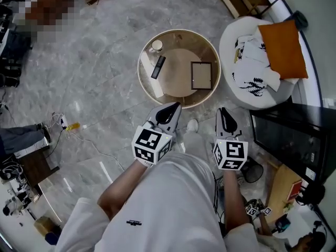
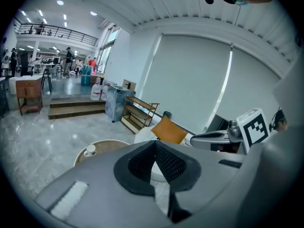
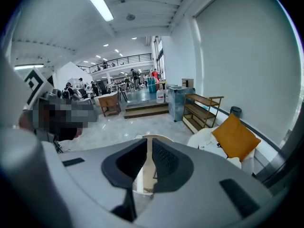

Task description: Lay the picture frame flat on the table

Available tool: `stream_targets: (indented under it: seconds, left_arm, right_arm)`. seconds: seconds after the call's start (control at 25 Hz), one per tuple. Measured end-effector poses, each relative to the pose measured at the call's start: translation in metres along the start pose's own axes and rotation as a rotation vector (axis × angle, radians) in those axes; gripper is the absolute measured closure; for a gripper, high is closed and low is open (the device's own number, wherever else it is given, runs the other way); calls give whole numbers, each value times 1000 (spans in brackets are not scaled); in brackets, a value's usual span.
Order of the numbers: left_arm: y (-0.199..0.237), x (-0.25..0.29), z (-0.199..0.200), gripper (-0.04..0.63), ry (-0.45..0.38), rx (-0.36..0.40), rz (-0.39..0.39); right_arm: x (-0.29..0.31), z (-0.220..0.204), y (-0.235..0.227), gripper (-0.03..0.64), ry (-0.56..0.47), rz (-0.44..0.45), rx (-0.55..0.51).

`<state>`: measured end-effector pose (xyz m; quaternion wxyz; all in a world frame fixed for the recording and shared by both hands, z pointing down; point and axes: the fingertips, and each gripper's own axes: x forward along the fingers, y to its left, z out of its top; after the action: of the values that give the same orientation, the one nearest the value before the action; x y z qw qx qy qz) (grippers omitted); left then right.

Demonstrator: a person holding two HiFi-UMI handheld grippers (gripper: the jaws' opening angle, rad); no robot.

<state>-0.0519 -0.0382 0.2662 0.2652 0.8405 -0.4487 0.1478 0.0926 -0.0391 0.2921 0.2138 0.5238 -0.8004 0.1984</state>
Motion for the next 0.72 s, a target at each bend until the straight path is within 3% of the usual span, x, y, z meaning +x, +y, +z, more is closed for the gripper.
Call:
stream_targets:
  seconds: [0.44, 0.72]
  left_arm:
    - [-6, -40, 27, 591, -79, 18, 13]
    - [-15, -51, 29, 591, -86, 50, -7]
  right_arm:
    - [-46, 40, 20, 603, -62, 18, -32]
    - [-62, 42, 29, 603, -89, 21, -35]
